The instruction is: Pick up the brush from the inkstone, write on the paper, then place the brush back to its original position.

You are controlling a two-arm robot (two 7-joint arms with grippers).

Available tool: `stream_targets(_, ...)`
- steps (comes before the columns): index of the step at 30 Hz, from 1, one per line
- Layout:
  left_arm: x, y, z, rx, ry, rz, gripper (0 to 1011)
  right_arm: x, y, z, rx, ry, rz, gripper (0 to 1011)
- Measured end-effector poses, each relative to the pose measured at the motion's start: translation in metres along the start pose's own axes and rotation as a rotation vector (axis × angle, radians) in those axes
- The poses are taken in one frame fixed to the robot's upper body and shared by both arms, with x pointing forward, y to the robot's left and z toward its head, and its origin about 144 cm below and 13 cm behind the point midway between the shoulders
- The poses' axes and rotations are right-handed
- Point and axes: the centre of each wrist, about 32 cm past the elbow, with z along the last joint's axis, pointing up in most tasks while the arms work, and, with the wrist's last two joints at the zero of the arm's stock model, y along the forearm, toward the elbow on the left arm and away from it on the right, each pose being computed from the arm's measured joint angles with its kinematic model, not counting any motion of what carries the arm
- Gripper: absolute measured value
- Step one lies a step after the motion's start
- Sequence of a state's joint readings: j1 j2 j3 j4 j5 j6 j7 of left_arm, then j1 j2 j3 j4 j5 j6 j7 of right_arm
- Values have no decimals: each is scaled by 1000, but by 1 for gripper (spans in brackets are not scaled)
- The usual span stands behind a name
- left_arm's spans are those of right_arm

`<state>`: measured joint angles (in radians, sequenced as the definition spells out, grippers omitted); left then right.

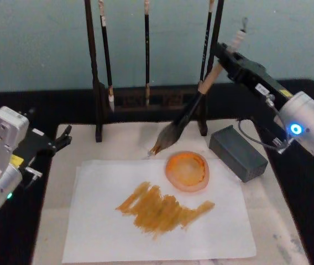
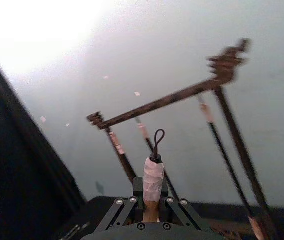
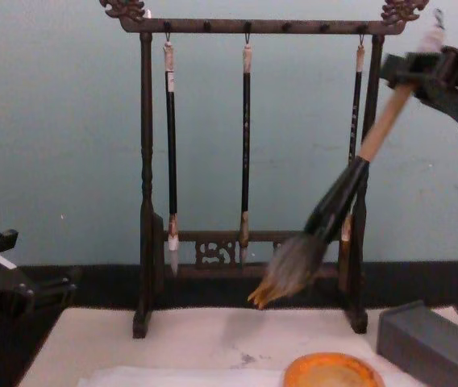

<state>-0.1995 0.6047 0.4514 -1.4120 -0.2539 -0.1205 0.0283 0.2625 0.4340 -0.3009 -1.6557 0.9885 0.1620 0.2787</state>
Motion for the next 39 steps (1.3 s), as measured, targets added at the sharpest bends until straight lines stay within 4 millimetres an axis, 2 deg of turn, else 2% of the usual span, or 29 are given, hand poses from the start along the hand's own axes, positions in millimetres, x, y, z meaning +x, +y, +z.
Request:
stream_targets(9, 0, 0, 0, 0, 0, 0, 1010, 6, -23, -11, 64, 224, -163, 161)
stream_targets(19, 0, 0, 0, 0, 0, 0, 1010, 11, -33, -20, 93, 378, -245, 161)
stream_targets(27, 0, 0, 0, 0, 0, 0, 1010, 17, -37, -25, 29, 349, -286, 161)
stream_targets(39, 0, 0, 0, 0, 0, 0, 1010, 16, -36, -24, 34, 351, -283, 161)
